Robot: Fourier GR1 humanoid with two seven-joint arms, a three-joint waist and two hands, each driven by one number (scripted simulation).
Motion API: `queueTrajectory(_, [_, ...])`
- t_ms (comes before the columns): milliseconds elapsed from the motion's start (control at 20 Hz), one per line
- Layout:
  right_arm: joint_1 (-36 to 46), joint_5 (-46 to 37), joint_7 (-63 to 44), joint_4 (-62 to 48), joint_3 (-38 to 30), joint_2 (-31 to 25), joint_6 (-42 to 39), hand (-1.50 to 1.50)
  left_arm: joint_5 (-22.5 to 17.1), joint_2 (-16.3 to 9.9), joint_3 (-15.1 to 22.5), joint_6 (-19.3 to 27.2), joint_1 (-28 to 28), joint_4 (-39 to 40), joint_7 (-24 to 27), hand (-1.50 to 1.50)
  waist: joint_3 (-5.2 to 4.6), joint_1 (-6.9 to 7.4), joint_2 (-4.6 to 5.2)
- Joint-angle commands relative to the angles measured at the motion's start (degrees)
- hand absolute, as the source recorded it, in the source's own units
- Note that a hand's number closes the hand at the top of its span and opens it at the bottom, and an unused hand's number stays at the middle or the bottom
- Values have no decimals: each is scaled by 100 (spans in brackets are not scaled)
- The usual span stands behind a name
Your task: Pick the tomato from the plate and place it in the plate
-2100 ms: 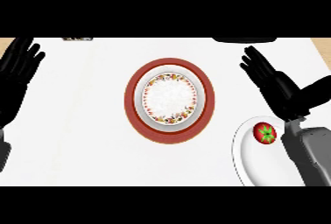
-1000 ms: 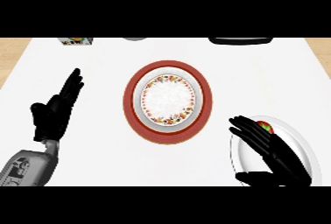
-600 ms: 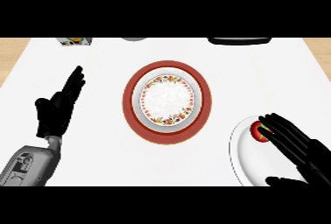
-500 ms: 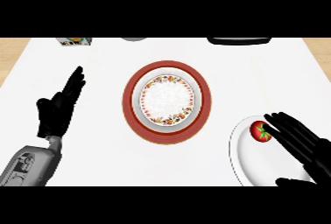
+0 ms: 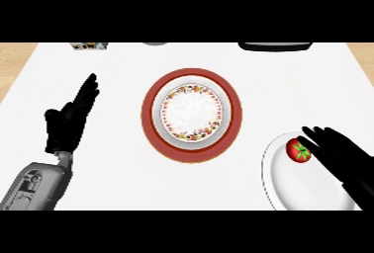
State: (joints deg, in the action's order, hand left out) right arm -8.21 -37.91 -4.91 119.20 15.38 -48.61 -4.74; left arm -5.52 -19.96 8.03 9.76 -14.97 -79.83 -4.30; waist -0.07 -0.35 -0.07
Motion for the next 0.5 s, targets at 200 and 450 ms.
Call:
queueTrajectory(200, [766, -192, -156, -555, -227, 584, -1086, -150, 285, 322, -133, -130, -28, 88, 27, 0, 6, 35, 8])
queueTrajectory(450, [981, -1109, -382, -1235, 285, 949, -1032, -150, 265, 355, -295, -239, -106, 360, 141, 0, 6, 47, 17])
